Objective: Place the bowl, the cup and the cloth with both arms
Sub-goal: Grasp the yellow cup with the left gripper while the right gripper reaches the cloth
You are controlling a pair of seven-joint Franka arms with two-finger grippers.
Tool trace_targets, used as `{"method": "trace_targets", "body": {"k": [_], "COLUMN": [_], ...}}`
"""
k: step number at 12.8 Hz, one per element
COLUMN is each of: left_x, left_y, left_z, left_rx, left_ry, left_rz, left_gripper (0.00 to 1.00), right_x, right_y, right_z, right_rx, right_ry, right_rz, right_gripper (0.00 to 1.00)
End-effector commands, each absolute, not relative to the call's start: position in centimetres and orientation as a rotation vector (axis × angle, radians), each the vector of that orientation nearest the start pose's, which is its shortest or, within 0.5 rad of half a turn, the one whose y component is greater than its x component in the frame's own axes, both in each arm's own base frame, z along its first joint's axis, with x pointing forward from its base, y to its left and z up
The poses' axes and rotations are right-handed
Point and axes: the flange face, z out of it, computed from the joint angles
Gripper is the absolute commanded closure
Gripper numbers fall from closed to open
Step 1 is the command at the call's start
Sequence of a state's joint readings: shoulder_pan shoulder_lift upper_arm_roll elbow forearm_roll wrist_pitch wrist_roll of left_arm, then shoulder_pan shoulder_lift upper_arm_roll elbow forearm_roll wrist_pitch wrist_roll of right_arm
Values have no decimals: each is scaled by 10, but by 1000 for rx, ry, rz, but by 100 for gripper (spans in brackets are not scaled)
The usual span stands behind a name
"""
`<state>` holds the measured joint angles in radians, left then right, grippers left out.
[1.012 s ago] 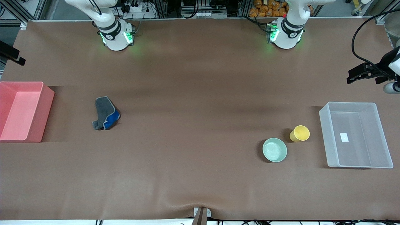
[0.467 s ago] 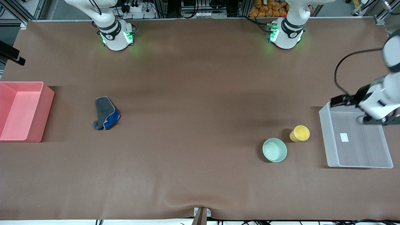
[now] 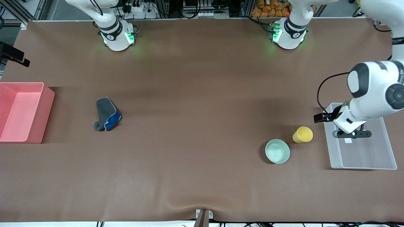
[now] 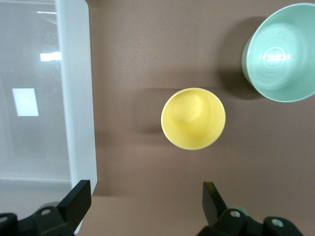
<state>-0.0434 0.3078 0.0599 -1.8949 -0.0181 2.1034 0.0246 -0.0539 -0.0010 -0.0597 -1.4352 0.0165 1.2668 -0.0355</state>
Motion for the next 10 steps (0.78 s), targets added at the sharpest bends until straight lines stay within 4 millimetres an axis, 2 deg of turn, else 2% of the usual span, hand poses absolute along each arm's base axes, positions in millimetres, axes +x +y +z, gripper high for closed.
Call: {"method": "trace_targets", "body": {"k": [1,4,6,8,10], "left_x": [617,626,629,630,630], "left_y": [9,12,13,13,13], "left_z": [308,282,279,274,259], "left_rx": [-3142,-3138,-3139,-3142,-3142], "left_ry": [12,8,2,-5,-6], "left_rz": [122,73,49,49,56], "left_gripper": [0,0,4,12,32], "right_x": [532,545,556,566,568], "right_y": [-45,-28,-11,7,11], "right_z": [635,612,590,569,562], "right_rx": [-3091,-3086,-3081,-3074,-3044], "right_ry": [60,18,-26,-68,-76], "right_rz": [376,446,514,572,585], "right_gripper": [0,0,0,0,0]}}
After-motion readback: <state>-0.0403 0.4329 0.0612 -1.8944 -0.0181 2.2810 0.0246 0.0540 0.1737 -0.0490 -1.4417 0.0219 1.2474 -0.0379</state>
